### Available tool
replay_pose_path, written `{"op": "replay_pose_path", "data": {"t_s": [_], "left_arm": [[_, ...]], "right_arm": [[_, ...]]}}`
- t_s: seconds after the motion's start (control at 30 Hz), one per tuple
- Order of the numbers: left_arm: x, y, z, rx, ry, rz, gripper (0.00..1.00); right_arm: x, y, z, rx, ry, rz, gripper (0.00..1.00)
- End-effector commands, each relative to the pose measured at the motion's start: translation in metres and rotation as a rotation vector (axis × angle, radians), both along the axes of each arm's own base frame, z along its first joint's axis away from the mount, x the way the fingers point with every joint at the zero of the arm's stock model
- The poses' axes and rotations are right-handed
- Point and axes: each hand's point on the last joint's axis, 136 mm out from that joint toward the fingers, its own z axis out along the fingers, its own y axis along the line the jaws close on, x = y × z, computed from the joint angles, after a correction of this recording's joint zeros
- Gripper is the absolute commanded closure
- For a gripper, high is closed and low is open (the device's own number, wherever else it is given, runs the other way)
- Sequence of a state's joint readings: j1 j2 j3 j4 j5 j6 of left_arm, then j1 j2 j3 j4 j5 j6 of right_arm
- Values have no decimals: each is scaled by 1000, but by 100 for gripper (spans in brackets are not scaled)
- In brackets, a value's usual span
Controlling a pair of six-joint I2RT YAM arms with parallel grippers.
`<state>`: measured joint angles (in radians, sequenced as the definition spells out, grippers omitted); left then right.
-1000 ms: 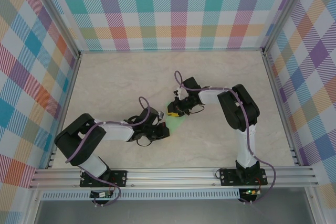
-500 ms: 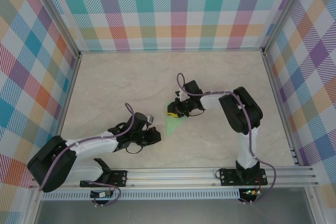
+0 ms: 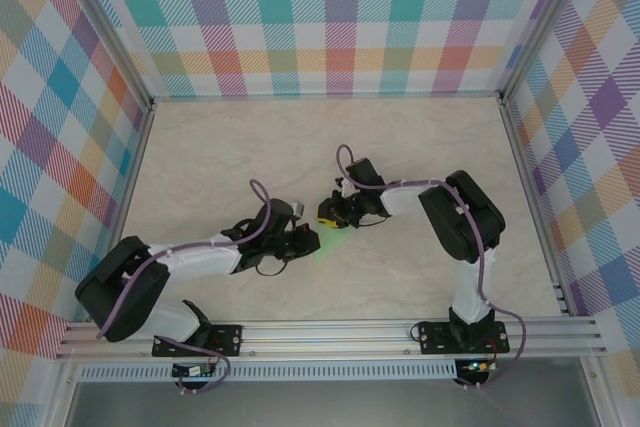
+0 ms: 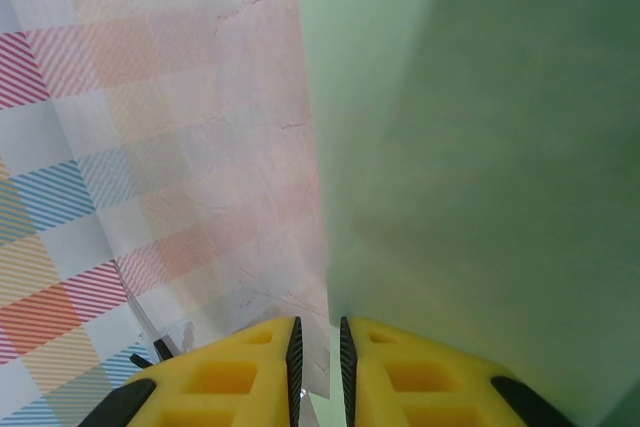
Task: Fold a paper plane with a square sheet of paper (pick it up from the middle)
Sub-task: Fourth fold the wing at the center of the table.
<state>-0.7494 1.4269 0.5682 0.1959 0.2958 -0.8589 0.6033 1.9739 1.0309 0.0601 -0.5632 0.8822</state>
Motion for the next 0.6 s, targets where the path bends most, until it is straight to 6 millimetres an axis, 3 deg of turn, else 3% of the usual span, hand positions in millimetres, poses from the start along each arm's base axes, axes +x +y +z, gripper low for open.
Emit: {"op": "replay_pose_path", "data": {"t_s": [0.0, 0.57], "left_arm": [[28, -12, 11, -25, -55, 45, 96], [38, -1, -46, 134, 18, 106, 99]], "right_arm": [[-42, -32, -54, -208, 220, -11, 79], [-36, -30, -49, -204, 202, -1, 79]]}}
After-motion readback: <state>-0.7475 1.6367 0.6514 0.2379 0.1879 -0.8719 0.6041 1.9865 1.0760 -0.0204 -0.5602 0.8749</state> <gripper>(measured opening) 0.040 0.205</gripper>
